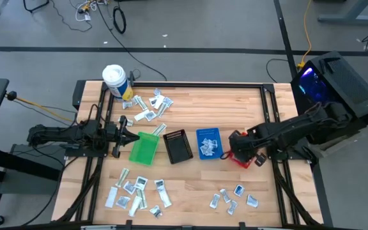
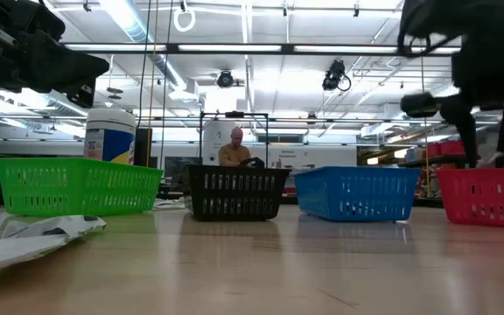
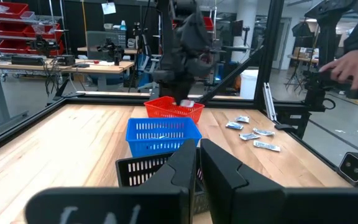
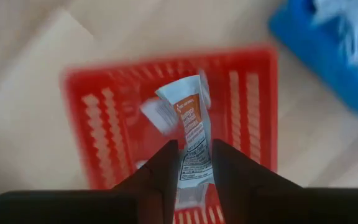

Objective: Pick & Place First Aid Supplies
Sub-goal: Put the ointment pack into the red basket

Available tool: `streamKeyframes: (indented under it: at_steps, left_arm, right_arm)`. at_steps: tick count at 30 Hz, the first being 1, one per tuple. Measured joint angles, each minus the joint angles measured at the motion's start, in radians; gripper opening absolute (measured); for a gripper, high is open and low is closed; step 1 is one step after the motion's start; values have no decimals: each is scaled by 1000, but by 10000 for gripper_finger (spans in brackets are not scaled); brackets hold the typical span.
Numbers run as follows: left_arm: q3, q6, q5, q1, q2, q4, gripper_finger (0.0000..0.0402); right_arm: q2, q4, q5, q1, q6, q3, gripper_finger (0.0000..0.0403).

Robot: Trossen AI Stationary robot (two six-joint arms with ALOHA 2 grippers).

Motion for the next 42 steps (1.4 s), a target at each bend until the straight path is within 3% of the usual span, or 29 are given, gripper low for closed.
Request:
streamKeyframes:
  at_steps: [6,28,42]
  left_arm:
    - [0,0,0,0,0,0,32]
    - [0,0,0,0,0,0,32]
    - [0,0,0,0,0,0,32]
  right_arm:
    - [0,1,89,-45,-1,-39,97]
    - [0,36,91,-53,32,-48,99]
    - [0,35,91,-51,57,-48,171]
